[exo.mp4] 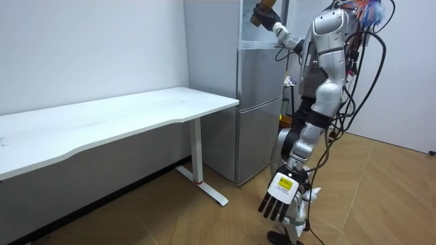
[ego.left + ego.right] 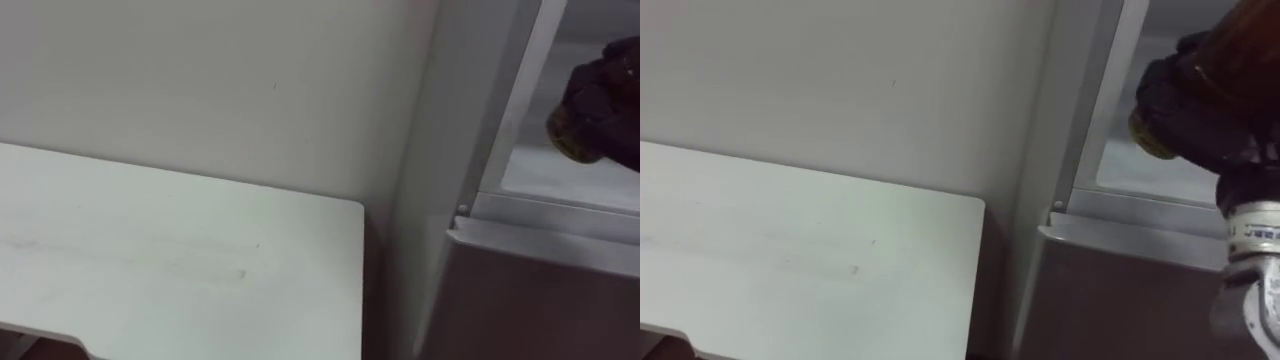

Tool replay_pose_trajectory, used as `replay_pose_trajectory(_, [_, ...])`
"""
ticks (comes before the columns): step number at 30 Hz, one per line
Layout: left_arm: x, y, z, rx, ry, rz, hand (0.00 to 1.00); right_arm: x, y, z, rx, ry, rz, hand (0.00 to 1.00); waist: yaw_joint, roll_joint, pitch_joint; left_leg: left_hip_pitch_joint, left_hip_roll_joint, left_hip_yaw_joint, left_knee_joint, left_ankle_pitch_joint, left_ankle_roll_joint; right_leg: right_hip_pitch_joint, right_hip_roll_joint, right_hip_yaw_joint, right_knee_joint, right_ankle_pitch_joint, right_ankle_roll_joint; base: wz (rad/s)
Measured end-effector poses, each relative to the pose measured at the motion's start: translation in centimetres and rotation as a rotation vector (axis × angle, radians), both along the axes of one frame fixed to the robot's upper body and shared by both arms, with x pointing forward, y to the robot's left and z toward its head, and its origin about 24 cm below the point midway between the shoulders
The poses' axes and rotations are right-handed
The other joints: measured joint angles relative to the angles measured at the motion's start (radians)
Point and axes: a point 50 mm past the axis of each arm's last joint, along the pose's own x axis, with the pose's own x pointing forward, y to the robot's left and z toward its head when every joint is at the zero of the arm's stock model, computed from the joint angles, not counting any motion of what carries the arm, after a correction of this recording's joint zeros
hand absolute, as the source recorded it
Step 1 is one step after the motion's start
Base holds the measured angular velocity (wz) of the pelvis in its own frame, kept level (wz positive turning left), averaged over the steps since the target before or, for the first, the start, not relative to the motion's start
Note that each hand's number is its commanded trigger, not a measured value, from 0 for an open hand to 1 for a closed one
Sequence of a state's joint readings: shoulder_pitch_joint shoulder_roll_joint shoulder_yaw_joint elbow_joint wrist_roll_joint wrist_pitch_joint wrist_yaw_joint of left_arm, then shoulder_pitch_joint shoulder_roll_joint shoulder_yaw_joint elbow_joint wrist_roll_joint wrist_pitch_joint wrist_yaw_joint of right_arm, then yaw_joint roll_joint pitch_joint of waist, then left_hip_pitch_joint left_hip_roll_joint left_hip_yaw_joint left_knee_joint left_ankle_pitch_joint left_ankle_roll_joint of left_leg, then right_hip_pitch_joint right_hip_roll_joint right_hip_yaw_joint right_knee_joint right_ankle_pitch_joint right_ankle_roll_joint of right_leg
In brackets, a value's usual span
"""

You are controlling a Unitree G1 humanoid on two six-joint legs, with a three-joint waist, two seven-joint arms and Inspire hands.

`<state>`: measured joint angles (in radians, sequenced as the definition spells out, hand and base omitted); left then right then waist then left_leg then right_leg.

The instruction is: Put the bottle in the upper fridge

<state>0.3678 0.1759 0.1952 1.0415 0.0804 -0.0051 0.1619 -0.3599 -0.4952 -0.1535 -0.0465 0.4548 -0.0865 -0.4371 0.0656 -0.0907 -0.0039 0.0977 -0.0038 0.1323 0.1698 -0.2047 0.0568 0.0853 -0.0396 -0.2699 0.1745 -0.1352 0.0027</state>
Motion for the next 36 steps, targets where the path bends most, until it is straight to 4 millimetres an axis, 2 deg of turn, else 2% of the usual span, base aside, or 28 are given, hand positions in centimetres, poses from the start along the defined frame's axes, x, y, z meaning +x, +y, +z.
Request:
replay_pose_trajectory(2, [-0.1,-0.1,0.0,-0.002,0.005,0.003,0.00,0.1,-0.6,-0.5,0.036,0.018,-0.043,1.00,0.000,0.006,0.0033,0.000,0.000,0.000,0.000,0.000,0.000,-0.001,0.000,0.003,0.000,0.000,0.000,0.00])
replay_pose_trajectory(4, [-0.1,0.0,0.0,-0.002,0.009,0.016,0.00,0.4,-1.5,-1.6,0.055,0.068,-0.116,1.00,0.004,0.015,0.0017,0.000,0.000,0.000,-0.002,0.000,0.000,-0.001,0.000,-0.001,0.001,0.000,0.000,0.00])
replay_pose_trajectory(10, [-0.4,0.1,0.0,-0.005,0.019,0.038,0.00,0.6,-3.4,-3.8,0.115,0.195,-0.285,1.00,0.018,0.013,0.0031,-0.002,0.000,-0.003,-0.002,0.000,0.000,-0.005,-0.001,-0.008,0.005,-0.001,0.001,0.01])
replay_pose_trajectory(19, [-0.2,0.2,0.0,-0.012,0.008,0.051,0.00,2.1,-4.0,-2.7,0.192,0.178,-0.380,1.00,0.030,0.010,0.0040,-0.017,-0.003,-0.004,0.009,-0.001,0.002,-0.018,-0.009,-0.020,0.015,-0.002,0.002,0.00])
replay_pose_trajectory(25, [-0.4,0.2,0.0,-0.014,0.015,0.053,0.00,2.2,-5.3,-2.6,0.178,0.202,-0.446,1.00,0.056,0.005,0.0019,-0.022,-0.004,-0.016,0.011,-0.001,0.002,-0.018,-0.010,-0.036,0.014,-0.002,0.002,0.04])
replay_pose_trajectory(32, [-0.5,0.1,0.0,-0.038,0.026,0.055,0.00,2.5,-6.1,-2.5,0.189,0.220,-0.493,1.00,0.071,-0.006,0.0042,-0.027,-0.005,-0.030,0.012,0.000,0.002,-0.017,-0.010,-0.048,0.013,-0.003,0.002,0.04])
replay_pose_trajectory(36, [-0.6,0.1,-0.1,-0.039,0.031,0.057,0.00,3.2,-6.5,-2.7,0.212,0.250,-0.512,1.00,0.078,-0.016,-0.0007,-0.033,-0.006,-0.040,0.016,0.000,0.002,-0.017,-0.012,-0.059,0.013,-0.003,0.003,0.08])
